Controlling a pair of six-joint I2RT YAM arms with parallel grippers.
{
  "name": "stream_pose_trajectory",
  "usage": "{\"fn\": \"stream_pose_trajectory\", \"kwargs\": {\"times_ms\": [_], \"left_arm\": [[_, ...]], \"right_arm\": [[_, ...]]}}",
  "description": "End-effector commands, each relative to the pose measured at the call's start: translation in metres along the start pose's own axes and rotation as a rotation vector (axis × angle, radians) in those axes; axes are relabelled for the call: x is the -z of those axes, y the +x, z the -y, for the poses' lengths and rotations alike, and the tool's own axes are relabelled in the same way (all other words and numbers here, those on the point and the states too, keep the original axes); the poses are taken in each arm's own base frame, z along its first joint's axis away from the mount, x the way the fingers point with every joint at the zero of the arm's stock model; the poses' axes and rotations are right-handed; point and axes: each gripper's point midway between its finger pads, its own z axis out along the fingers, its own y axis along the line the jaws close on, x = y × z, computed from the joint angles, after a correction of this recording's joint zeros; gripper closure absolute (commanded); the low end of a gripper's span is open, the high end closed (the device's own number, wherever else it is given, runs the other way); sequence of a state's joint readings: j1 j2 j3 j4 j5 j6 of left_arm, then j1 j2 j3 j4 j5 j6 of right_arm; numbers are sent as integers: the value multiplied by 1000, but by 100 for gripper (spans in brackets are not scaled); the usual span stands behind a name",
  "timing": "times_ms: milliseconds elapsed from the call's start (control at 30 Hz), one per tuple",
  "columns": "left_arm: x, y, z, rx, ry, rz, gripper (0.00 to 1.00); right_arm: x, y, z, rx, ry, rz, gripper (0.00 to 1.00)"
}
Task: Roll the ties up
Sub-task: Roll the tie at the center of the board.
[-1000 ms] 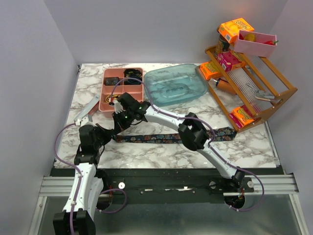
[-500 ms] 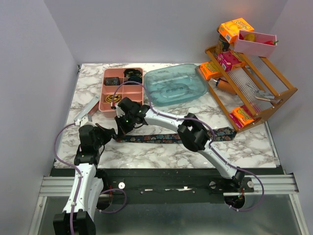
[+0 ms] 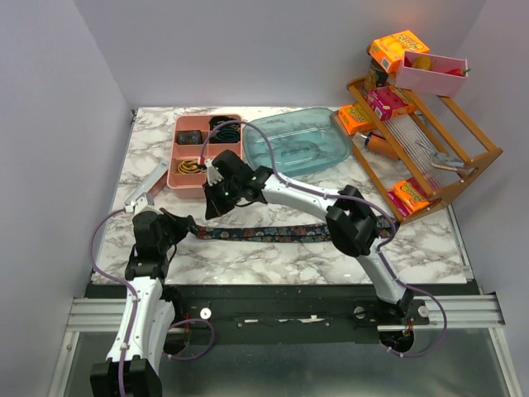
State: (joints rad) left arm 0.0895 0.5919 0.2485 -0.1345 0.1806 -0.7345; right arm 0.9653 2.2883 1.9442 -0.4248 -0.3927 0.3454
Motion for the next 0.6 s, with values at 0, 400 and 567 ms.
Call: {"fn": "stream_pose_trajectory", "kwargs": {"times_ms": [0, 400, 567], "left_arm": [[-3, -6, -1, 8, -10, 33, 100], [-4, -7, -1, 22, -15, 33, 100], [-4, -6, -1, 22, -13, 31, 100]], "right_arm": [[2, 24, -32, 47, -104, -54, 99], [-34, 67, -40, 24, -158, -239, 99], [-44, 71, -25, 6, -90, -262, 100]]}}
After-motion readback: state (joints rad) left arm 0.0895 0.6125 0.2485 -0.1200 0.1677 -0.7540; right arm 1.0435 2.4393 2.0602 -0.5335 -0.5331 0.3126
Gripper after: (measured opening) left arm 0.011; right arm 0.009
